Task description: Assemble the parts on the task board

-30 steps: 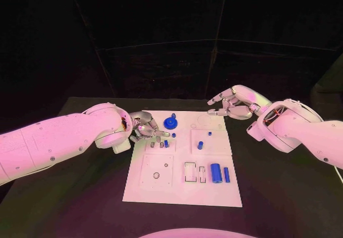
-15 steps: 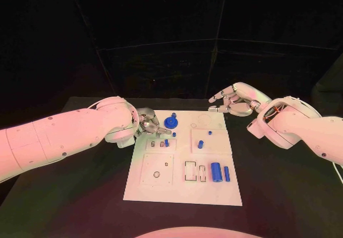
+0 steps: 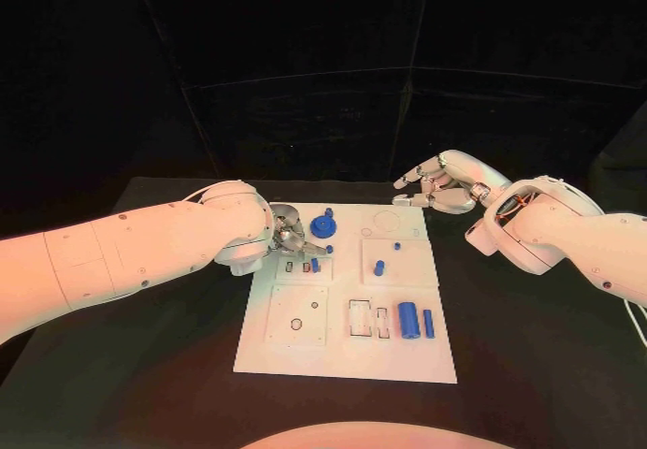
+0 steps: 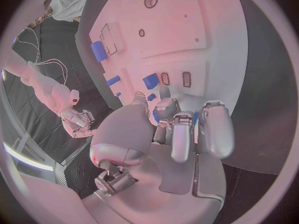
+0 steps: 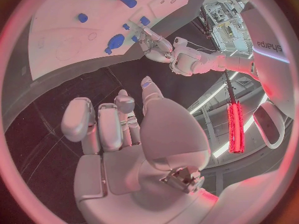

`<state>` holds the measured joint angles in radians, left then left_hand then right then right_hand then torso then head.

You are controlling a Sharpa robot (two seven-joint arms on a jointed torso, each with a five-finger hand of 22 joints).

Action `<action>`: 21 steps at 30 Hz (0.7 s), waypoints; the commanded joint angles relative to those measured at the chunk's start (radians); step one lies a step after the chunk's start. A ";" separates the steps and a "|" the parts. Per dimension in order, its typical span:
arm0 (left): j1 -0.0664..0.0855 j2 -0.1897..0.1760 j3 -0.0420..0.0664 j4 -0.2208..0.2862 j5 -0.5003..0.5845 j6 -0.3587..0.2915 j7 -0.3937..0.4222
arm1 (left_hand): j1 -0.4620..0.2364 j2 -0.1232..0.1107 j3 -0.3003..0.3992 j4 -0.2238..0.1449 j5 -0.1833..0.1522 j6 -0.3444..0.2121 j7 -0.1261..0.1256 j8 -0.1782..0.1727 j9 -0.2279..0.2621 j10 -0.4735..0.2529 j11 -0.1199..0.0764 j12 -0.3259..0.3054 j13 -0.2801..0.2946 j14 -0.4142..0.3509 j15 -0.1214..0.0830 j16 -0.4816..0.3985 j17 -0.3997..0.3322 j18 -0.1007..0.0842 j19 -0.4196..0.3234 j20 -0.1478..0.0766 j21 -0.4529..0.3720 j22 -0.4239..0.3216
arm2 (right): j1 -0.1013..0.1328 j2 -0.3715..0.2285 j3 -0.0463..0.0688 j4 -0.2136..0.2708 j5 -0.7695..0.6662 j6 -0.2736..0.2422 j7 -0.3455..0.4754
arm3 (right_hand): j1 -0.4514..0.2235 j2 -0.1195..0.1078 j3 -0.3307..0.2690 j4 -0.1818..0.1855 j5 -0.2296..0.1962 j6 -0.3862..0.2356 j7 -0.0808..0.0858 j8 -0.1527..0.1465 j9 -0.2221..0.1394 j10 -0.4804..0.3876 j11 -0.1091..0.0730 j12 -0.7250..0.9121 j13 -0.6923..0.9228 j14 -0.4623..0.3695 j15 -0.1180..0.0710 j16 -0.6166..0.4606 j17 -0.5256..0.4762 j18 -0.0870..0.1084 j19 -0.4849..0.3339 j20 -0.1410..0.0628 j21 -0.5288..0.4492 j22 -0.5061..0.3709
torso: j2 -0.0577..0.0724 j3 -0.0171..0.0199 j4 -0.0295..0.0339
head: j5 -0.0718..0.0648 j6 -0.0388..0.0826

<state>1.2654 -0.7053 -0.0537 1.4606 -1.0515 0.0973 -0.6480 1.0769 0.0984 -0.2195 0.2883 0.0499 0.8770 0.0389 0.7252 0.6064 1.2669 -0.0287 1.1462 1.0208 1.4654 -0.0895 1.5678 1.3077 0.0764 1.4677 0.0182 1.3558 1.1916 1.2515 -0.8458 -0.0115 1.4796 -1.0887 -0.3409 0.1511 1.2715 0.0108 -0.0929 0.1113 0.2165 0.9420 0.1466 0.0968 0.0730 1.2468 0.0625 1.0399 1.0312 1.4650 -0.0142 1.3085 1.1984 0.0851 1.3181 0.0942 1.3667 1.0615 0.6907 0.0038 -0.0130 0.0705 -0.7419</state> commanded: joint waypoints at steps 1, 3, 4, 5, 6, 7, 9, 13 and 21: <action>0.002 0.007 -0.004 -0.006 -0.020 0.032 -0.023 | -0.009 -0.003 -0.007 0.000 -0.001 -0.008 0.000 0.005 0.002 -0.003 -0.002 -0.003 -0.001 0.105 -0.004 0.003 0.263 -0.009 0.008 -0.006 0.003 -0.001 | 0.002 0.001 0.001 -0.003 0.007 0.006 -0.001 | 0.003 0.005 -0.005 0.001 0.003 -0.005 0.004 0.002 -0.001 -0.005 -0.001 -0.006 -0.001 0.031 -0.002 -0.006 -0.001 0.015 -0.008 -0.003 -0.006 -0.002 | -0.001 0.0001 -0.0005 | 0.000 -0.004; 0.003 0.011 -0.006 -0.008 -0.020 0.030 -0.019 | -0.009 -0.003 -0.007 -0.001 -0.001 -0.008 0.000 0.005 0.002 -0.002 -0.002 -0.003 -0.001 0.105 -0.004 0.003 0.263 -0.009 0.008 -0.006 0.004 0.001 | 0.002 0.002 0.001 -0.004 0.008 0.006 -0.002 | 0.003 0.005 -0.005 0.001 0.003 -0.005 0.004 0.002 -0.001 -0.005 -0.001 -0.006 -0.001 0.031 -0.002 -0.006 -0.001 0.015 -0.008 -0.003 -0.006 -0.002 | -0.001 0.0002 -0.0004 | 0.001 -0.006; 0.003 0.012 -0.007 -0.008 -0.021 0.029 -0.018 | -0.009 -0.003 -0.007 -0.001 -0.001 -0.008 0.000 0.005 0.003 -0.002 -0.002 -0.002 0.000 0.105 -0.004 0.003 0.263 -0.009 0.009 -0.006 0.004 0.001 | 0.002 0.002 0.001 -0.005 0.008 0.007 -0.002 | 0.003 0.005 -0.005 0.001 0.004 -0.006 0.004 0.002 -0.001 -0.005 0.000 -0.006 -0.001 0.031 -0.002 -0.006 -0.001 0.015 -0.008 -0.003 -0.006 -0.002 | -0.001 0.0001 -0.0004 | 0.002 -0.006; 0.003 0.015 -0.008 -0.008 -0.021 0.027 -0.016 | -0.008 -0.002 -0.007 -0.001 -0.001 -0.009 0.000 0.005 0.003 -0.002 -0.002 -0.002 0.000 0.105 -0.004 0.003 0.263 -0.009 0.009 -0.006 0.005 0.002 | 0.002 0.003 0.001 -0.006 0.009 0.007 -0.002 | 0.003 0.005 -0.005 0.001 0.004 -0.006 0.004 0.002 -0.001 -0.005 0.000 -0.006 -0.001 0.031 -0.002 -0.006 -0.001 0.015 -0.008 -0.003 -0.006 -0.002 | -0.001 0.0001 -0.0006 | 0.003 -0.006; 0.003 0.017 -0.008 -0.008 -0.021 0.025 -0.014 | -0.008 -0.002 -0.007 -0.001 -0.001 -0.009 0.000 0.005 0.003 -0.002 -0.002 -0.002 0.000 0.105 -0.004 0.003 0.263 -0.009 0.009 -0.006 0.005 0.002 | 0.002 0.004 0.001 -0.007 0.009 0.007 -0.003 | 0.003 0.005 -0.005 0.001 0.004 -0.006 0.004 0.002 -0.001 -0.005 0.000 -0.006 -0.001 0.031 -0.002 -0.006 -0.001 0.015 -0.008 -0.003 -0.006 -0.002 | 0.000 -0.0001 -0.0006 | 0.003 -0.006; 0.003 0.020 -0.009 -0.009 -0.021 0.024 -0.013 | -0.007 -0.002 -0.007 -0.002 0.000 -0.009 0.001 0.005 0.004 -0.002 -0.002 -0.001 0.001 0.105 -0.004 0.003 0.263 -0.009 0.009 -0.006 0.005 0.003 | 0.002 0.004 0.001 -0.008 0.009 0.007 -0.003 | 0.003 0.005 -0.005 0.001 0.004 -0.006 0.004 0.002 -0.001 -0.005 0.000 -0.006 -0.001 0.031 -0.002 -0.006 -0.001 0.015 -0.008 -0.003 -0.006 -0.002 | 0.000 -0.0001 -0.0006 | 0.003 -0.006; 0.003 0.024 -0.009 -0.010 -0.021 0.022 -0.010 | -0.005 -0.001 -0.007 -0.002 0.000 -0.010 0.000 0.006 0.005 -0.002 -0.002 -0.001 0.001 0.105 -0.004 0.003 0.263 -0.009 0.009 -0.006 0.006 0.004 | 0.002 0.006 0.001 -0.010 0.009 0.009 -0.004 | 0.003 0.005 -0.005 0.001 0.004 -0.006 0.004 0.002 -0.001 -0.006 0.000 -0.008 -0.002 0.030 -0.002 -0.008 -0.003 0.015 -0.009 -0.003 -0.006 -0.003 | -0.001 -0.0005 -0.0004 | 0.003 -0.007; 0.003 0.031 -0.010 -0.013 -0.022 0.020 -0.010 | -0.004 -0.001 -0.008 -0.003 0.000 -0.011 0.001 0.007 0.006 -0.002 -0.002 -0.001 0.000 0.105 -0.004 0.003 0.263 -0.009 0.009 -0.006 0.006 0.004 | 0.002 0.009 0.001 -0.013 0.010 0.011 -0.005 | 0.003 0.006 -0.006 0.002 0.004 -0.005 0.004 0.002 -0.001 -0.006 0.000 -0.007 -0.002 0.030 -0.002 -0.007 -0.002 0.015 -0.009 -0.002 -0.006 -0.004 | -0.001 0.0001 -0.0009 | 0.007 -0.009; 0.003 0.036 -0.010 -0.005 -0.022 0.015 -0.011 | 0.001 0.001 -0.008 -0.005 0.000 -0.013 0.001 0.008 0.010 -0.003 -0.001 -0.002 0.000 0.105 -0.004 0.003 0.263 -0.010 0.009 -0.005 0.008 0.008 | 0.002 0.015 0.001 -0.023 0.010 0.013 -0.005 | 0.006 0.008 -0.006 0.001 0.006 -0.004 0.004 0.003 -0.001 -0.005 -0.001 -0.006 -0.001 0.031 -0.002 -0.007 -0.001 0.015 -0.009 -0.002 -0.006 -0.003 | -0.001 0.0000 0.0006 | 0.007 -0.011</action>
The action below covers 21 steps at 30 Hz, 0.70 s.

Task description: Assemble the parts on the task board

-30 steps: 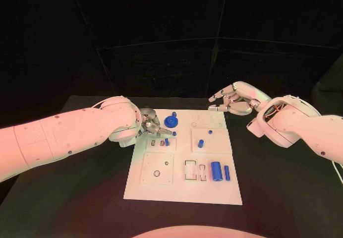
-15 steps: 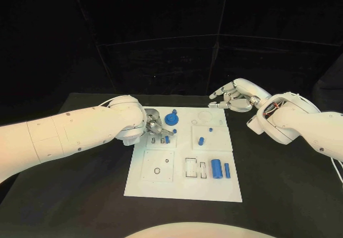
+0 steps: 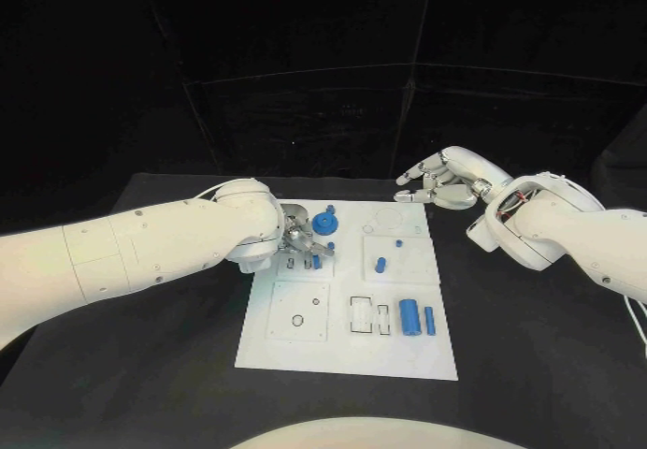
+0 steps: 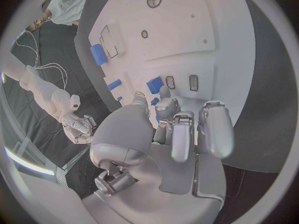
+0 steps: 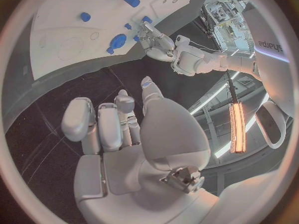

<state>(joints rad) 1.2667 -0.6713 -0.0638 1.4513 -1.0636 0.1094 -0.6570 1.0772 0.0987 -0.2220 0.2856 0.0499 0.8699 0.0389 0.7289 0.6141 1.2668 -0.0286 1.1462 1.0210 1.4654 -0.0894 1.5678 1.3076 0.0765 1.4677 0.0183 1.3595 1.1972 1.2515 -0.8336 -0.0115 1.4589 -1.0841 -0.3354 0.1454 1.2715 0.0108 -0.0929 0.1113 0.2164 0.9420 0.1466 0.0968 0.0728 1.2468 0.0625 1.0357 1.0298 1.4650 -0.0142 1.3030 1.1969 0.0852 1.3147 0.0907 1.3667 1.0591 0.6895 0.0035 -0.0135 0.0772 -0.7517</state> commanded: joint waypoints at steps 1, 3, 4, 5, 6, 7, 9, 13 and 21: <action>0.002 0.002 0.000 0.004 -0.010 0.003 -0.002 | 0.001 0.000 -0.005 -0.002 0.000 -0.006 0.001 0.004 0.002 -0.003 -0.001 -0.002 0.000 0.105 -0.004 0.003 0.263 -0.010 0.009 -0.005 0.004 0.002 | 0.002 0.003 0.001 -0.003 0.005 0.008 0.000 | 0.006 0.008 -0.006 0.001 0.006 -0.004 0.004 0.003 -0.001 -0.005 -0.001 -0.002 0.000 0.031 -0.002 -0.001 0.001 0.015 -0.005 0.001 -0.006 -0.001 | 0.000 0.0003 0.0009 | 0.000 -0.002; 0.002 0.003 0.000 0.004 -0.010 0.004 -0.003 | 0.004 0.002 -0.005 -0.003 0.000 -0.006 0.001 0.005 0.004 -0.003 -0.001 -0.001 0.000 0.105 -0.004 0.003 0.263 -0.010 0.009 -0.005 0.005 0.004 | 0.002 0.005 0.001 -0.005 0.005 0.009 0.000 | 0.006 0.008 -0.006 0.001 0.006 -0.004 0.004 0.003 -0.001 -0.005 -0.001 -0.002 0.000 0.031 -0.002 -0.001 0.001 0.015 -0.005 0.001 -0.006 -0.001 | 0.000 0.0003 0.0005 | 0.000 -0.002; 0.002 0.003 0.000 0.004 -0.010 0.006 -0.004 | 0.006 0.002 -0.005 -0.004 0.000 -0.007 0.001 0.006 0.005 -0.003 -0.001 0.000 0.001 0.105 -0.004 0.003 0.263 -0.010 0.009 -0.005 0.005 0.004 | 0.002 0.006 0.001 -0.006 0.005 0.010 0.000 | 0.006 0.008 -0.006 0.001 0.006 -0.004 0.004 0.003 -0.001 -0.005 -0.001 -0.002 0.000 0.031 -0.002 -0.001 0.001 0.015 -0.005 0.001 -0.006 -0.001 | 0.000 0.0003 0.0005 | 0.000 -0.002; 0.002 0.003 0.000 0.004 -0.010 0.007 -0.004 | 0.009 0.002 -0.005 -0.005 0.000 -0.008 0.001 0.007 0.007 -0.003 -0.001 0.000 0.001 0.105 -0.004 0.003 0.263 -0.010 0.009 -0.005 0.005 0.004 | 0.002 0.007 0.001 -0.006 0.005 0.010 -0.001 | 0.007 0.009 -0.006 0.000 0.007 -0.003 0.003 0.004 0.000 -0.005 -0.001 -0.002 0.001 0.031 -0.002 -0.001 0.001 0.015 -0.005 0.001 -0.007 -0.001 | 0.000 0.0003 0.0006 | 0.000 -0.003; 0.002 0.004 0.000 0.003 -0.010 0.009 -0.005 | 0.011 0.003 -0.005 -0.006 0.000 -0.008 0.001 0.007 0.008 -0.003 -0.001 0.000 0.001 0.105 -0.004 0.003 0.263 -0.010 0.009 -0.005 0.006 0.005 | 0.002 0.007 0.001 -0.007 0.005 0.011 -0.001 | 0.007 0.009 -0.006 0.000 0.007 -0.003 0.003 0.004 0.000 -0.005 -0.001 -0.002 0.001 0.031 -0.002 -0.001 0.001 0.015 -0.005 0.001 -0.007 -0.001 | 0.000 0.0004 0.0005 | -0.001 -0.003; 0.002 0.004 0.000 0.003 -0.010 0.011 -0.006 | 0.013 0.003 -0.005 -0.006 0.000 -0.009 0.001 0.008 0.009 -0.003 -0.001 -0.001 0.000 0.105 -0.004 0.003 0.263 -0.010 0.009 -0.005 0.006 0.005 | 0.002 0.008 0.001 -0.008 0.005 0.012 -0.002 | 0.007 0.009 -0.006 0.000 0.007 -0.003 0.003 0.004 0.000 -0.005 -0.001 -0.002 0.001 0.031 -0.002 -0.001 0.001 0.015 -0.005 0.001 -0.007 -0.001 | 0.000 0.0005 0.0005 | -0.001 -0.003; 0.002 0.004 0.000 0.002 -0.010 0.016 -0.008 | 0.018 0.003 -0.005 -0.008 0.001 -0.010 0.001 0.009 0.011 -0.004 -0.001 -0.001 -0.001 0.105 -0.003 0.003 0.263 -0.010 0.009 -0.005 0.006 0.005 | 0.002 0.009 0.001 -0.009 0.005 0.014 -0.002 | 0.008 0.009 -0.006 0.000 0.007 -0.003 0.003 0.004 0.000 -0.005 -0.001 -0.002 0.001 0.031 -0.002 -0.001 0.001 0.015 -0.005 0.001 -0.007 -0.001 | 0.000 0.0005 0.0005 | -0.001 -0.003; 0.002 0.005 0.000 0.000 -0.010 0.026 -0.014 | 0.028 0.003 -0.005 -0.013 0.001 -0.013 0.001 0.010 0.016 -0.005 -0.001 -0.001 -0.002 0.105 -0.003 0.003 0.263 -0.010 0.008 -0.004 0.006 0.006 | 0.002 0.011 0.001 -0.011 0.005 0.017 -0.003 | 0.012 0.011 -0.007 -0.001 0.010 -0.002 0.003 0.006 0.000 -0.005 -0.001 -0.002 0.000 0.031 -0.003 -0.002 0.000 0.015 -0.005 0.001 -0.007 -0.001 | 0.000 0.0004 0.0012 | -0.001 -0.005; 0.003 0.008 0.000 -0.003 -0.010 0.046 -0.022 | 0.048 0.003 -0.003 -0.022 0.001 -0.017 0.002 0.013 0.024 -0.006 0.000 -0.001 -0.002 0.105 -0.002 0.003 0.263 -0.011 0.007 -0.003 0.007 0.008 | 0.002 0.016 0.001 -0.016 0.005 0.021 -0.003 | 0.018 0.013 -0.007 -0.005 0.015 -0.001 0.002 0.007 0.000 -0.005 -0.002 -0.002 -0.001 0.031 -0.003 -0.003 0.000 0.015 -0.005 0.001 -0.008 -0.001 | 0.000 0.0003 0.0002 | -0.001 -0.003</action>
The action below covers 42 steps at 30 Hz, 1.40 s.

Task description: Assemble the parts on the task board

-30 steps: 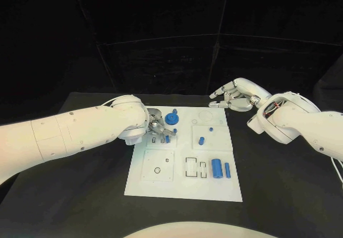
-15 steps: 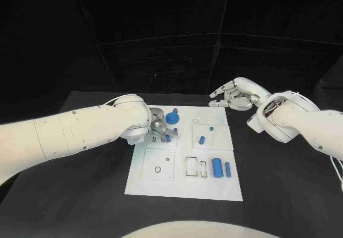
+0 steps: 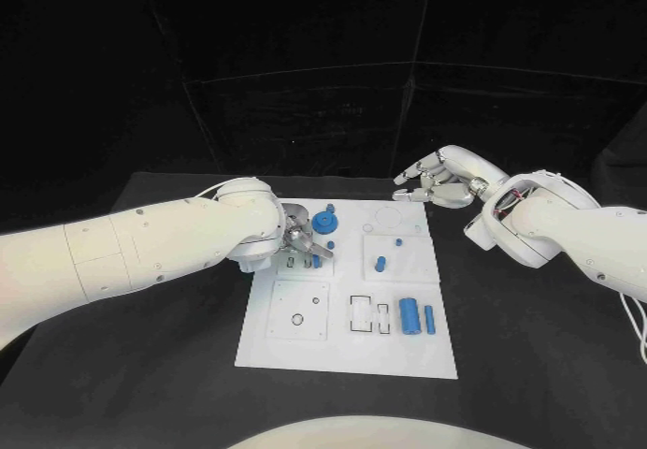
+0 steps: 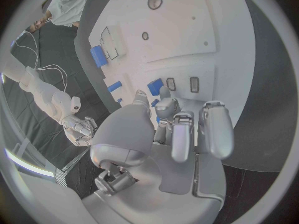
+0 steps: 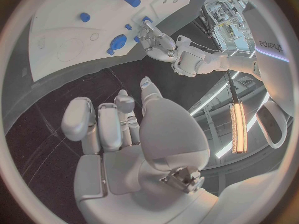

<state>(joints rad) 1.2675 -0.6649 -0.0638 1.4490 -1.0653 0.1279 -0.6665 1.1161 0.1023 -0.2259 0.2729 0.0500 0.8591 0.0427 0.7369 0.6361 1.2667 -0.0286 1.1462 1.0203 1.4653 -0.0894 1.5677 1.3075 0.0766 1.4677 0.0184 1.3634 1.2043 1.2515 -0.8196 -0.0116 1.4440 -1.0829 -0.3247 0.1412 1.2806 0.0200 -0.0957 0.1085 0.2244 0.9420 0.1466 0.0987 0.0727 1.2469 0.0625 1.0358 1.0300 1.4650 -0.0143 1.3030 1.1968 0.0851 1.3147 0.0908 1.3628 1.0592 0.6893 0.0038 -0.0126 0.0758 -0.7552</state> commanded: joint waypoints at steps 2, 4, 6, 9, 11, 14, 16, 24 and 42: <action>0.002 0.002 0.000 -0.003 -0.008 0.031 -0.013 | 0.015 0.002 0.003 -0.012 0.001 -0.007 -0.002 0.005 0.005 -0.006 0.000 -0.001 -0.001 0.105 -0.002 0.003 0.263 -0.011 0.007 -0.003 0.004 0.002 | 0.002 0.003 0.001 -0.001 0.004 0.012 0.002 | 0.010 0.004 -0.005 -0.002 0.008 -0.001 0.002 0.005 0.000 -0.005 -0.002 -0.002 -0.001 0.031 -0.003 -0.003 0.000 0.015 -0.005 0.001 -0.004 -0.001 | 0.000 0.0002 -0.0008 | 0.000 0.000; 0.002 0.003 0.000 -0.004 -0.008 0.034 -0.014 | 0.023 0.004 0.007 -0.016 0.001 -0.009 -0.002 0.006 0.008 -0.007 0.000 -0.001 -0.001 0.105 -0.002 0.003 0.263 -0.011 0.007 -0.003 0.004 0.003 | 0.002 0.004 0.001 -0.002 0.004 0.014 0.003 | 0.012 0.005 -0.005 -0.003 0.011 -0.001 0.002 0.006 0.000 -0.005 -0.002 -0.003 -0.001 0.031 -0.003 -0.004 0.000 0.015 -0.004 0.000 -0.004 -0.001 | 0.000 0.0005 -0.0008 | 0.000 0.000; 0.002 0.005 0.000 -0.005 -0.008 0.036 -0.014 | 0.027 0.005 0.009 -0.018 0.001 -0.009 -0.002 0.006 0.009 -0.007 0.000 0.000 -0.001 0.105 -0.002 0.003 0.263 -0.011 0.007 -0.003 0.004 0.003 | 0.002 0.006 0.001 -0.002 0.004 0.016 0.003 | 0.014 0.006 -0.005 -0.004 0.014 -0.001 0.002 0.006 0.000 -0.005 -0.002 -0.003 -0.002 0.031 -0.003 -0.004 -0.001 0.015 -0.005 0.000 -0.004 -0.002 | 0.000 0.0005 -0.0011 | 0.000 -0.001; 0.002 0.007 0.000 -0.006 -0.008 0.035 -0.014 | 0.033 0.008 0.012 -0.021 0.001 -0.010 -0.002 0.007 0.011 -0.007 0.000 0.000 -0.001 0.105 -0.002 0.003 0.263 -0.011 0.007 -0.003 0.005 0.004 | 0.002 0.007 0.001 -0.003 0.004 0.018 0.003 | 0.016 0.007 -0.006 -0.005 0.018 -0.002 0.002 0.007 0.000 -0.006 -0.003 -0.003 -0.002 0.032 -0.004 -0.004 -0.001 0.015 -0.005 0.000 -0.005 -0.002 | 0.000 0.0003 -0.0012 | 0.000 -0.001; 0.002 0.008 0.000 -0.006 -0.008 0.030 -0.014 | 0.038 0.010 0.015 -0.023 0.002 -0.010 -0.002 0.007 0.013 -0.007 0.000 0.000 -0.001 0.105 -0.002 0.003 0.263 -0.011 0.006 -0.003 0.005 0.004 | 0.002 0.008 0.001 -0.004 0.004 0.019 0.003 | 0.016 0.007 -0.006 -0.005 0.019 -0.002 0.002 0.007 0.000 -0.005 -0.003 -0.003 -0.002 0.032 -0.004 -0.004 0.000 0.015 -0.004 0.000 -0.005 -0.002 | 0.000 0.0002 -0.0009 | 0.000 -0.001; 0.002 0.008 -0.001 -0.005 -0.008 0.017 -0.012 | 0.051 0.022 0.028 -0.029 0.002 -0.012 -0.002 0.008 0.017 -0.007 0.000 0.000 -0.002 0.105 -0.002 0.003 0.263 -0.011 0.006 -0.003 0.005 0.005 | 0.002 0.009 0.001 -0.005 0.004 0.021 0.002 | 0.017 0.007 -0.007 -0.005 0.021 -0.002 0.002 0.007 0.000 -0.006 -0.003 -0.004 -0.003 0.032 -0.004 -0.005 -0.001 0.015 -0.004 0.000 -0.005 -0.002 | 0.000 0.0002 -0.0004 | -0.001 -0.001; 0.002 0.008 -0.001 -0.005 -0.008 0.008 -0.008 | 0.060 0.031 0.039 -0.033 0.002 -0.013 -0.002 0.008 0.020 -0.008 0.000 0.000 -0.002 0.105 -0.002 0.003 0.263 -0.011 0.006 -0.003 0.005 0.006 | 0.002 0.010 0.001 -0.006 0.004 0.022 0.002 | 0.017 0.007 -0.007 -0.005 0.021 -0.002 0.002 0.007 0.000 -0.006 -0.003 -0.004 -0.003 0.032 -0.004 -0.005 -0.001 0.015 -0.004 0.000 -0.005 -0.002 | 0.000 0.0003 -0.0002 | 0.000 -0.002; 0.002 0.007 -0.001 -0.003 -0.008 -0.010 0.013 | 0.176 0.046 0.120 -0.114 0.002 -0.026 -0.010 0.002 0.031 -0.011 -0.008 -0.002 -0.004 0.105 -0.008 0.003 0.263 -0.010 0.004 -0.006 0.005 0.006 | 0.002 0.018 0.001 -0.013 0.004 0.026 0.002 | 0.023 0.010 -0.009 -0.008 0.034 -0.003 0.002 0.008 0.000 -0.007 -0.003 -0.007 -0.006 0.032 -0.004 -0.006 -0.002 0.016 -0.005 0.000 -0.006 -0.004 | 0.000 -0.0003 0.0002 | -0.001 -0.007; 0.002 -0.022 -0.001 0.014 -0.007 -0.061 0.057 | 0.056 -0.226 0.966 -0.248 0.055 -0.042 0.004 -0.022 0.072 -0.010 -0.003 -0.035 -0.037 0.105 -0.002 0.003 0.263 -0.009 0.000 -0.003 0.002 0.014 | 0.002 0.027 0.001 -0.026 0.004 0.033 0.005 | 0.031 0.009 -0.010 -0.014 0.043 -0.004 0.002 0.009 -0.001 -0.009 -0.003 -0.009 -0.009 0.032 -0.004 -0.008 -0.003 0.016 -0.005 -0.001 -0.008 -0.006 | 0.000 -0.0003 0.0004 | -0.001 -0.010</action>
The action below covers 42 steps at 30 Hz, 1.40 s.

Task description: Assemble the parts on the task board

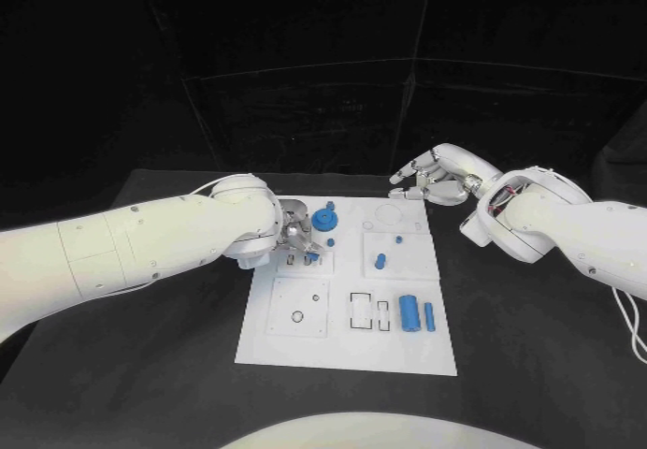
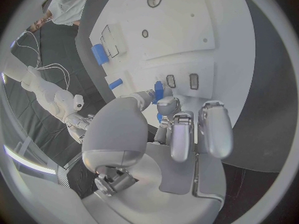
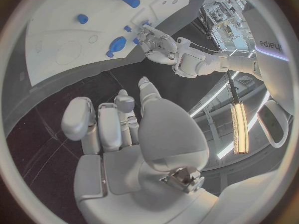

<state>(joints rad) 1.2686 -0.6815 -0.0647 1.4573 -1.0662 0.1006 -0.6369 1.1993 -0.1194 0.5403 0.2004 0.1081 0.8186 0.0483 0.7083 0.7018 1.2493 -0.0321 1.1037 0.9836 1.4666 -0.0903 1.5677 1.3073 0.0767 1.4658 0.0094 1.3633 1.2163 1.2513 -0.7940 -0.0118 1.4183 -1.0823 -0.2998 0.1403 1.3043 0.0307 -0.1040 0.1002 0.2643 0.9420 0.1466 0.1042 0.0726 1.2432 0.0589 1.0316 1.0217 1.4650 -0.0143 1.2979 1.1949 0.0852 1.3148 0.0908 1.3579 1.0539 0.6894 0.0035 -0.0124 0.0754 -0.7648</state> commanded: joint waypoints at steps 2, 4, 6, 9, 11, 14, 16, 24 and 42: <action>0.001 -0.013 0.000 0.011 -0.007 -0.049 0.034 | -0.037 -0.010 0.217 -0.184 -0.003 -0.002 -0.005 0.009 0.011 0.009 0.002 0.009 0.001 0.104 -0.002 0.003 0.263 -0.010 0.002 0.006 0.003 0.004 | 0.002 0.001 0.001 -0.001 0.004 0.009 0.006 | 0.007 -0.001 -0.002 -0.005 0.004 -0.004 0.002 0.004 -0.001 -0.006 0.001 -0.005 -0.001 0.032 -0.004 -0.003 -0.001 0.016 -0.005 -0.001 -0.003 -0.001 | 0.000 0.0003 0.0009 | 0.000 -0.001; 0.000 -0.021 0.000 0.018 -0.007 -0.066 0.041 | -0.042 -0.013 0.227 -0.189 -0.003 -0.002 -0.006 0.011 0.015 0.012 0.002 0.012 0.003 0.104 -0.002 0.003 0.263 -0.010 0.002 0.006 0.003 0.004 | 0.002 0.001 0.001 -0.001 0.004 0.009 0.006 | 0.006 0.000 -0.003 -0.004 0.006 -0.004 0.002 0.004 -0.001 -0.006 0.001 -0.006 -0.001 0.032 -0.004 -0.003 -0.001 0.016 -0.005 -0.001 -0.003 -0.001 | 0.000 0.0004 0.0006 | 0.000 -0.001; 0.000 -0.031 0.000 0.028 -0.007 -0.089 0.050 | -0.045 -0.015 0.232 -0.193 -0.003 -0.002 -0.006 0.011 0.016 0.013 0.001 0.013 0.004 0.104 -0.003 0.003 0.263 -0.010 0.003 0.006 0.004 0.005 | 0.002 0.001 0.001 -0.001 0.004 0.008 0.007 | 0.005 0.000 -0.004 -0.003 0.007 -0.004 0.002 0.004 -0.001 -0.006 0.001 -0.006 -0.002 0.032 -0.004 -0.004 -0.001 0.016 -0.005 -0.001 -0.003 -0.001 | 0.000 0.0010 0.0008 | 0.001 -0.002; 0.000 -0.045 0.000 0.044 -0.007 -0.126 0.060 | -0.047 -0.016 0.238 -0.197 -0.003 -0.002 -0.006 0.013 0.018 0.016 0.001 0.016 0.008 0.104 -0.003 0.003 0.263 -0.011 0.004 0.006 0.007 0.010 | 0.002 -0.001 0.001 -0.001 0.004 0.008 0.007 | 0.004 0.001 -0.004 -0.003 0.008 -0.004 0.002 0.004 -0.001 -0.006 0.001 -0.006 -0.002 0.032 -0.004 -0.004 -0.001 0.016 -0.006 -0.001 -0.003 -0.002 | -0.001 0.0015 0.0008 | 0.003 -0.003; -0.001 -0.054 0.000 0.053 -0.007 -0.147 0.066 | -0.049 -0.018 0.244 -0.200 -0.003 -0.002 -0.006 0.014 0.020 0.020 0.001 0.021 0.012 0.104 -0.003 0.003 0.263 -0.012 0.005 0.005 0.009 0.014 | 0.002 -0.002 0.001 -0.001 0.004 0.008 0.007 | 0.003 0.001 -0.005 -0.002 0.008 -0.005 0.002 0.004 -0.001 -0.006 0.001 -0.006 -0.002 0.032 -0.004 -0.004 -0.001 0.016 -0.005 -0.001 -0.003 -0.001 | -0.001 0.0014 0.0014 | 0.003 -0.003; -0.006 -0.066 -0.001 0.064 -0.007 -0.182 0.075 | -0.051 -0.019 0.249 -0.203 -0.003 -0.001 -0.007 0.014 0.021 0.022 0.000 0.023 0.014 0.104 -0.003 0.003 0.263 -0.012 0.007 0.005 0.011 0.018 | 0.002 -0.004 0.001 -0.001 0.004 0.007 0.007 | 0.002 0.002 -0.006 -0.001 0.009 -0.005 0.002 0.004 -0.001 -0.006 0.001 -0.006 -0.002 0.032 -0.004 -0.004 -0.001 0.016 -0.005 -0.001 -0.003 -0.002 | 0.000 0.0010 0.0016 | 0.004 -0.004; -0.013 -0.073 -0.001 0.068 -0.007 -0.206 0.079 | -0.052 -0.020 0.251 -0.204 -0.003 -0.001 -0.007 0.015 0.022 0.024 0.000 0.026 0.018 0.104 -0.004 0.003 0.263 -0.013 0.007 0.005 0.012 0.020 | 0.002 -0.005 0.001 0.000 0.004 0.007 0.008 | 0.001 0.002 -0.006 0.000 0.010 -0.005 0.002 0.004 -0.001 -0.006 0.001 -0.006 -0.002 0.032 -0.004 -0.004 -0.001 0.016 -0.005 -0.001 -0.003 -0.002 | 0.000 0.0009 0.0019 | 0.004 -0.006; -0.051 -0.084 -0.003 0.067 -0.036 -0.286 0.103 | -0.055 -0.019 0.255 -0.205 -0.004 0.000 -0.006 0.016 0.023 0.027 0.000 0.028 0.020 0.104 -0.004 0.003 0.263 -0.013 0.008 0.005 0.013 0.021 | 0.002 -0.009 0.001 -0.001 0.004 0.007 0.009 | -0.002 0.003 -0.008 0.002 0.011 -0.005 0.002 0.005 -0.001 -0.006 0.001 -0.006 -0.003 0.032 -0.004 -0.005 -0.002 0.016 -0.005 -0.001 -0.004 -0.002 | 0.000 -0.0006 0.0014 | 0.006 -0.009; -0.069 -0.092 -0.004 0.077 -0.113 -0.241 0.085 | -0.066 -0.019 0.258 -0.204 -0.006 0.003 -0.007 0.018 0.026 0.040 0.000 0.045 0.038 0.104 -0.004 0.003 0.263 -0.015 0.011 0.005 0.019 0.032 | 0.002 -0.008 0.001 -0.003 0.004 0.012 0.011 | -0.002 0.003 -0.008 0.002 0.011 -0.005 0.002 0.005 -0.001 -0.006 0.001 -0.006 -0.003 0.032 -0.004 -0.005 -0.002 0.016 -0.005 -0.001 -0.004 -0.002 | 0.000 0.0001 0.0003 | 0.011 -0.013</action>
<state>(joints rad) 1.1988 -0.7728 -0.0685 1.5319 -1.1566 -0.1759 -0.5434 1.1343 -0.1516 0.6466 0.1401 0.1002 0.8228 0.0485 0.7203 0.7262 1.2818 -0.0324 1.1456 1.0212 1.4669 -0.0907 1.5676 1.3073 0.0766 1.4658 0.0095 1.3768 1.2473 1.2512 -0.8030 -0.0119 1.4152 -1.0820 -0.2952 0.1421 1.3042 0.0307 -0.1072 0.1035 0.2714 0.9420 0.1466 0.1042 0.0726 1.2433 0.0590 1.0318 1.0197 1.4649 -0.0143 1.2978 1.1942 0.0852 1.3148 0.0908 1.3579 1.0529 0.6897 0.0033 -0.0130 0.0861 -0.7768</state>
